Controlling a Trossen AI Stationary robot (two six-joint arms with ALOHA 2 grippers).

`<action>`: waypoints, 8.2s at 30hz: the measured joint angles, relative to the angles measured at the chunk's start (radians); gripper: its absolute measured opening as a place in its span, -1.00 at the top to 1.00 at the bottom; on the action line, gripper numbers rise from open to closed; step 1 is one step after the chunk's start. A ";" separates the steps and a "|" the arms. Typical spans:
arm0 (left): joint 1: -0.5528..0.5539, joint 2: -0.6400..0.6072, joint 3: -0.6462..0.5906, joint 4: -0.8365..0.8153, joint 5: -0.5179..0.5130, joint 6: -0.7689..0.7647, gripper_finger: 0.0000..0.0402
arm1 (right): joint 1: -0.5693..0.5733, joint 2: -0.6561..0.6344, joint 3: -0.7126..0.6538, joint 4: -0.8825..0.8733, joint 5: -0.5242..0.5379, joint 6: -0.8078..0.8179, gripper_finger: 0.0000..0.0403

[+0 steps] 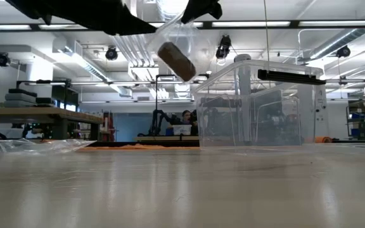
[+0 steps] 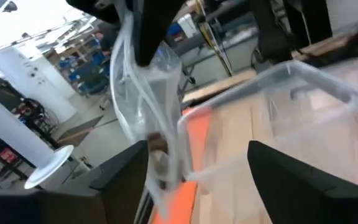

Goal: Roll bandage
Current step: Put the rolled brown bandage into the transparent zip bag, then put the transparent zip bag into the transparent container

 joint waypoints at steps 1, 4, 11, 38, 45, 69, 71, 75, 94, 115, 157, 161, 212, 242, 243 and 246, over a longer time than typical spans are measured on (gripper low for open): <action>0.002 0.017 0.000 0.026 -0.003 -0.014 -0.34 | 0.000 0.000 0.000 0.001 0.000 0.000 1.00; 0.012 0.068 0.000 0.108 -0.061 -0.059 -0.32 | 0.002 0.000 0.000 0.014 0.000 -0.014 1.00; 0.020 0.147 0.000 0.197 -0.099 -0.078 -0.19 | 0.007 0.002 0.000 0.022 -0.001 -0.030 1.00; 0.023 0.165 0.010 0.244 -0.134 -0.127 0.24 | 0.038 0.059 -0.007 0.105 -0.106 -0.120 1.00; 0.022 0.135 0.010 0.238 -0.133 -0.084 0.94 | 0.037 0.052 -0.006 0.090 -0.106 -0.144 0.99; 0.023 -0.380 0.009 -0.203 0.120 -0.056 1.00 | 0.107 -0.212 -0.471 0.623 -0.212 -0.328 0.64; 0.023 -0.384 0.009 -0.204 0.120 -0.057 1.00 | 0.120 -0.197 -0.470 0.632 -0.203 -0.327 0.55; 0.023 -0.373 0.009 -0.208 0.120 -0.057 1.00 | 0.124 -0.167 -0.469 0.680 -0.104 -0.304 0.37; 0.023 -0.332 0.008 -0.201 0.120 -0.041 1.00 | 0.130 -0.148 -0.470 0.568 -0.001 -0.222 0.28; 0.023 -0.400 0.007 -0.209 0.119 -0.085 1.00 | 0.120 -0.186 -0.470 0.479 0.129 -0.146 0.99; 0.022 -0.187 0.009 -0.109 0.123 -0.058 1.00 | 0.060 -0.177 -0.443 0.656 -0.654 -0.172 0.99; 0.022 -0.166 0.009 -0.105 0.130 -0.058 1.00 | 0.017 -0.193 -0.443 0.591 -0.204 -0.080 1.00; 0.024 -0.140 0.009 0.000 0.159 -0.065 1.00 | -0.007 -0.222 -0.450 0.016 0.419 0.005 0.99; 0.075 0.820 1.010 -0.483 0.114 -0.201 1.00 | -0.016 -0.647 -0.716 -0.079 0.409 0.065 0.99; 0.080 0.837 1.027 -0.505 0.112 -0.214 1.00 | -0.016 -0.654 -0.739 -0.065 0.406 0.073 0.99; 0.106 0.864 1.050 -0.544 0.110 -0.246 1.00 | -0.016 -0.668 -0.787 -0.022 0.365 0.078 0.99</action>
